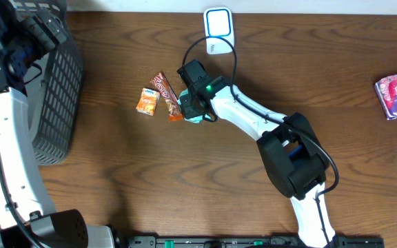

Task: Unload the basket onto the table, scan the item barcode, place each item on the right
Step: 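Grasp the green wipes pack on the table with the right gripper, then hold the green wipes pack up to the white scanner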

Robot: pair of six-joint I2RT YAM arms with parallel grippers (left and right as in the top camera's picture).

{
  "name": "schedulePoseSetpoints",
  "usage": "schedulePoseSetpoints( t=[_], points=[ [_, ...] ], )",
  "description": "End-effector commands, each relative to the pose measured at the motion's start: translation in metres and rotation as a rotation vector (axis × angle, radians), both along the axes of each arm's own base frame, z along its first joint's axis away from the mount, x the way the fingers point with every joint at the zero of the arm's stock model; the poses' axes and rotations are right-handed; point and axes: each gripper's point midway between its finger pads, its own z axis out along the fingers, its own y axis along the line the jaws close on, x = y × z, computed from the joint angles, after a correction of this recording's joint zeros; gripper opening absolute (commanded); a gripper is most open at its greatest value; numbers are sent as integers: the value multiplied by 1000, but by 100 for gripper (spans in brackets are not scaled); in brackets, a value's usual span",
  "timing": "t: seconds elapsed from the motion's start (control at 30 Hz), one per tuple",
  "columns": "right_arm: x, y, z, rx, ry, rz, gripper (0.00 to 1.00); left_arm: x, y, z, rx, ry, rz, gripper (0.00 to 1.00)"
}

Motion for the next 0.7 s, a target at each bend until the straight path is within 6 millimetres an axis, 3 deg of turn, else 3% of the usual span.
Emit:
schedulePoseSetpoints(
  t=[0.0,0.17,0.37,0.5,0.67],
  points=[
    [34,-10,40,-38,-154,-21,1,-2,0,7,-2,-16,6,98],
    [89,-27,101,-92,-421,-99,1,-2,0,7,-2,-16,6,98],
    [136,-40,139,-42,-615,-138,1,-2,0,7,-2,-16,6,98],
    [158,-56,155,-4,-690,-194,1,-2,0,7,-2,-17,6,98],
    [181,-58,151,68,-745,-205,1,-2,0,7,-2,-17,6,98]
  ],
)
